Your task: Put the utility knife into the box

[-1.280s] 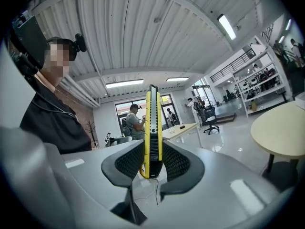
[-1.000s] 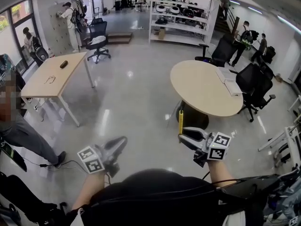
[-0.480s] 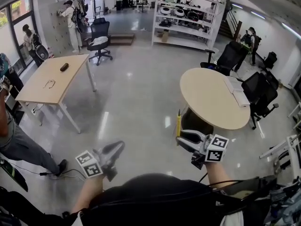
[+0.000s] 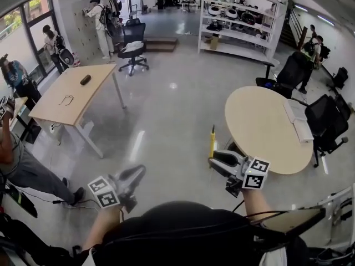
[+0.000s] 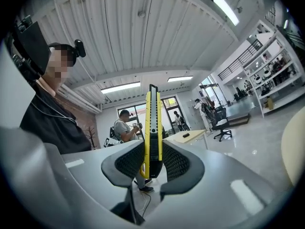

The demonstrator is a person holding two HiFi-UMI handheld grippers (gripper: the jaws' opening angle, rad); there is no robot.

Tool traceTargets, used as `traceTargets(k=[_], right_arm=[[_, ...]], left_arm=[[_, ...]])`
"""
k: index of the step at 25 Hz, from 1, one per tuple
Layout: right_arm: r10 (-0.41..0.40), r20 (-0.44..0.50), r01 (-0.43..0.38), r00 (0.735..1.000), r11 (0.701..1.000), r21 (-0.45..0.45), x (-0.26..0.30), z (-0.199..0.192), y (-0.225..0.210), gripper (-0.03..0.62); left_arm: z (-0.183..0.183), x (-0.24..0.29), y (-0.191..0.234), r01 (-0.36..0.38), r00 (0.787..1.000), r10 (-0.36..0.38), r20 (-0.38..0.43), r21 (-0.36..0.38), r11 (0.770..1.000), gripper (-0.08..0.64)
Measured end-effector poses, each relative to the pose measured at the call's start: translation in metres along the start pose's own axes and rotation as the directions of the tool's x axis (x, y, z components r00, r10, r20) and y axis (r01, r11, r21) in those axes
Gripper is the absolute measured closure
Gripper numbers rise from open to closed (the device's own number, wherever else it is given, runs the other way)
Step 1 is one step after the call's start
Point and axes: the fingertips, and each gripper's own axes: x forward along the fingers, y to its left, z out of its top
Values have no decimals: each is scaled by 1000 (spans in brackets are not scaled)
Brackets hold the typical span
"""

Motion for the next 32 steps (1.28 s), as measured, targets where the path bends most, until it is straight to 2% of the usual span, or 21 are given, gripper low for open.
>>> traceTargets(k=[3,8,12,19,26,29,32], right_arm=[[28,-24,-29,999,999,-20,-20,22,-44,460],[50,-18,-51,999,998,-39,-63,53,-119,460],[15,11,-15,1000,1000,-1,-95,65,-170,460],[-62,22,61,998,998,29,-117,74,-233,460],[-120,5,119,993,993,5,-73,91,-287,460],[-165,13,165,986,986,-22,-35,108,-318,460],[-193,39,193,980,981,-1,13,130,-350,460]], left_arm=[[7,53,3,-23,1000,23,19,-17,1000,561],[12,157,5,-11,1000,12,17,-15,1000,561],[4,218,6,15,1000,-16,-20,-32,999,561],[7,280,39,56,997,-58,-42,-44,997,561],[16,320,118,139,989,-142,-33,-92,986,561],[42,336,167,202,978,-205,-30,-74,977,561],[78,349,222,236,970,-239,-42,-55,970,561]])
